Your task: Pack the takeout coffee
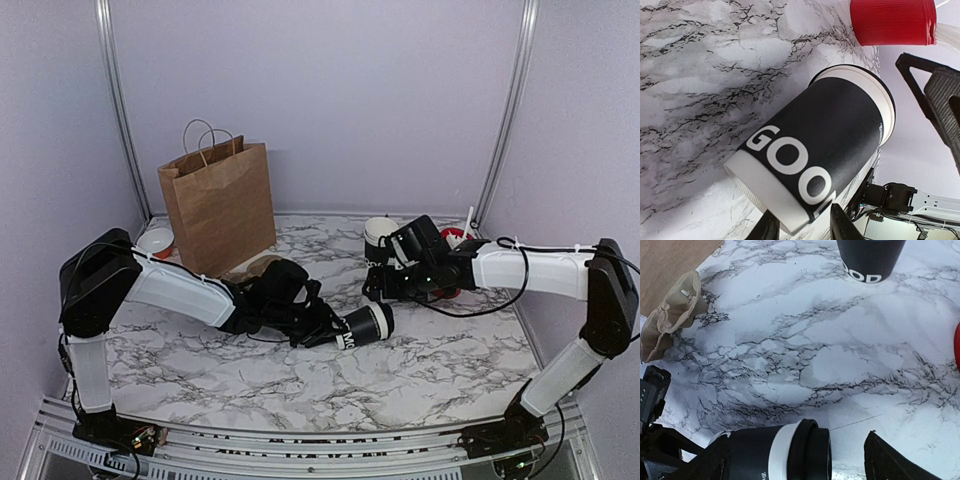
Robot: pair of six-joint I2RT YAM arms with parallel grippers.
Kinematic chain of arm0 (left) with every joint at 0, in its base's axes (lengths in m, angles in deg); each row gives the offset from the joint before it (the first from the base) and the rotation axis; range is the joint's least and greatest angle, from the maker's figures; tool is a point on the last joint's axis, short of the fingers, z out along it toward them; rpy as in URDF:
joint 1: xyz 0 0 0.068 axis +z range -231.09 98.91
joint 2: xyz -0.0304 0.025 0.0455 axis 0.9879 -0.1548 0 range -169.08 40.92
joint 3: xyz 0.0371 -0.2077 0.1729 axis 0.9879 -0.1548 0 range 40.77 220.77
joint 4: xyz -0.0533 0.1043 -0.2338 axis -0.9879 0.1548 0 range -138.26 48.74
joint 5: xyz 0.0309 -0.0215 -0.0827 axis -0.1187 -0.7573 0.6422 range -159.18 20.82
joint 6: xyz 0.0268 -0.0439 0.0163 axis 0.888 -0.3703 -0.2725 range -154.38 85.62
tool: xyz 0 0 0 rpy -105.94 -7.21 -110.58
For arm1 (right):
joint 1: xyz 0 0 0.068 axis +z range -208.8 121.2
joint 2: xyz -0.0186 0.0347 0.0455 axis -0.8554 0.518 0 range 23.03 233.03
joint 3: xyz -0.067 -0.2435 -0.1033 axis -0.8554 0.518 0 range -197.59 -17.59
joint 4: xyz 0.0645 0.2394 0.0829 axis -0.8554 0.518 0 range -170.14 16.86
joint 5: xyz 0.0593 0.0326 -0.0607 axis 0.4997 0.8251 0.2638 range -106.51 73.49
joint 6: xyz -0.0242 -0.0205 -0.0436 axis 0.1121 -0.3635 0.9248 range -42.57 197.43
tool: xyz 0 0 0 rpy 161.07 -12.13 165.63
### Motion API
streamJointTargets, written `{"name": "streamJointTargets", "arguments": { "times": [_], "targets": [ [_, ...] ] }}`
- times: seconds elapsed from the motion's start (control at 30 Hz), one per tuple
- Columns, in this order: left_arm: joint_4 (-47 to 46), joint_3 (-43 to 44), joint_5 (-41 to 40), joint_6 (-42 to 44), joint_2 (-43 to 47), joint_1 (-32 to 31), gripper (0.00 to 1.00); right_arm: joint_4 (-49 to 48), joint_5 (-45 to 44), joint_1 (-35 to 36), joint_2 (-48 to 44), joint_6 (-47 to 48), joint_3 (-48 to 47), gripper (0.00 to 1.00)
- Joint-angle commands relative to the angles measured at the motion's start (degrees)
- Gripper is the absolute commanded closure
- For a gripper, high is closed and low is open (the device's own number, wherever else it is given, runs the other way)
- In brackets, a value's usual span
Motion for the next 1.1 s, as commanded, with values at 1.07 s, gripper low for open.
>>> {"name": "streamJointTargets", "arguments": {
  "times": [1.07],
  "targets": [
    [-1.14, 1.86, 1.76, 3.47, -4.19, 3.28, 0.76, 6.94, -5.47, 15.91, 2.69, -7.76, -10.82, 0.19]
  ]
}}
